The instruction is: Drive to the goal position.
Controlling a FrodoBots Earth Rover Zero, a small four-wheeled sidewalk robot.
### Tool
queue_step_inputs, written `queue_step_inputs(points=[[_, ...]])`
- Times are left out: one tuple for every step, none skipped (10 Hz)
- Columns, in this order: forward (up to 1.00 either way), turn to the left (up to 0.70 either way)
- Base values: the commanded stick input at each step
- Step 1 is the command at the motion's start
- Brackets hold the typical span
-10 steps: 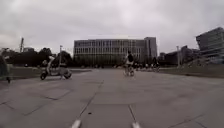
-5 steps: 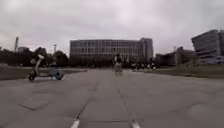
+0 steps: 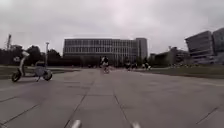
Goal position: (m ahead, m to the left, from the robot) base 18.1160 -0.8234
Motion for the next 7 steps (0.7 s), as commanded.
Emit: queue_step_inputs(points=[[1.00, 0.00], [1.00, 0.00], [1.00, 0.00], [1.00, 0.00], [1.00, 0.00], [1.00, 0.00], [1.00, 0.00]])
